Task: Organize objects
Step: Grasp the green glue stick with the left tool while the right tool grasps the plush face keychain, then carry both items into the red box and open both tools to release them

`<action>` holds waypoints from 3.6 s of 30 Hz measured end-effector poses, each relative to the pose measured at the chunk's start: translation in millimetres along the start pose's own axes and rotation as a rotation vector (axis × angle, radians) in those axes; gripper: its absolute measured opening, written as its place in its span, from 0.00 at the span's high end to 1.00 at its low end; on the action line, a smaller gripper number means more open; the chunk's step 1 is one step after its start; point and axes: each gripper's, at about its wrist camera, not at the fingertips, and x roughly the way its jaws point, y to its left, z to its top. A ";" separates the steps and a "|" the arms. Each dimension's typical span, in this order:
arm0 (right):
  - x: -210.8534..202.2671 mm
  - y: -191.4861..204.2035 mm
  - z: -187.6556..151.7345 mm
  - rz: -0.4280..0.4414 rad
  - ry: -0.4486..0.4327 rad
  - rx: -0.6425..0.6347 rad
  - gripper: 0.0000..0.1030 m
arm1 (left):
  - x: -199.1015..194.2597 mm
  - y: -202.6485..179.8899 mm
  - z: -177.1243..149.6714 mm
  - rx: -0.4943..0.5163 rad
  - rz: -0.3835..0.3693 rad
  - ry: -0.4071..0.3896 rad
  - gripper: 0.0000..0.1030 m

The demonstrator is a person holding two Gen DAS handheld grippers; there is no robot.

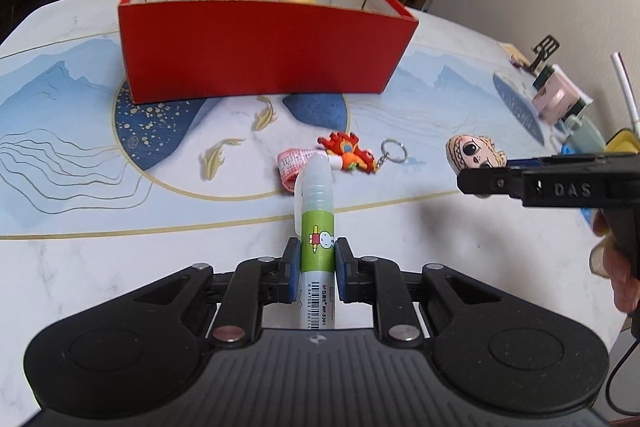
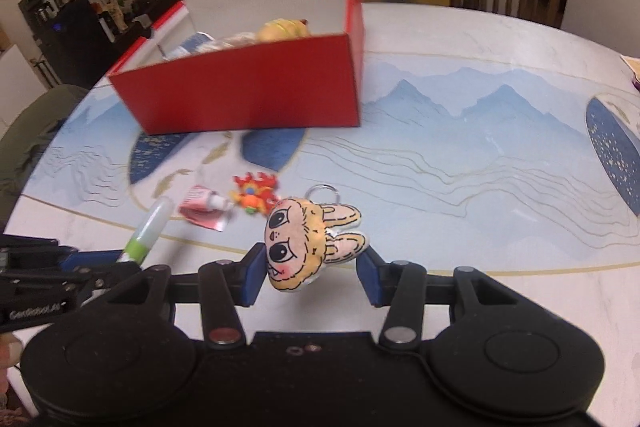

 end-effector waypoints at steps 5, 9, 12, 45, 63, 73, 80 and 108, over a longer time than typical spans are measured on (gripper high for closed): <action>-16.7 13.3 9.9 0.029 -0.015 -0.033 0.54 | -15.3 4.9 7.6 -0.031 -0.005 -0.034 0.84; -25.7 23.4 22.8 0.050 -0.029 -0.067 0.54 | -27.0 8.6 20.7 -0.046 -0.011 -0.074 0.84; -30.9 31.3 33.5 0.054 -0.042 -0.103 0.54 | -35.4 11.4 33.7 -0.050 -0.012 -0.105 0.84; 27.7 54.5 174.0 -0.029 -0.160 -0.229 0.54 | -19.8 43.3 199.2 0.035 0.155 -0.226 0.84; 119.3 59.3 180.2 -0.111 0.069 -0.242 0.54 | 58.8 51.4 233.2 0.082 0.260 -0.087 0.84; 146.0 52.8 175.4 -0.101 0.128 -0.232 0.52 | 88.8 57.8 231.8 0.089 0.282 -0.024 0.84; 143.9 51.0 174.2 -0.081 0.113 -0.211 0.41 | 102.3 63.2 231.6 0.082 0.293 0.019 0.84; 75.1 47.9 173.1 -0.010 -0.013 -0.212 0.32 | 81.0 56.4 216.9 0.068 0.227 0.003 0.45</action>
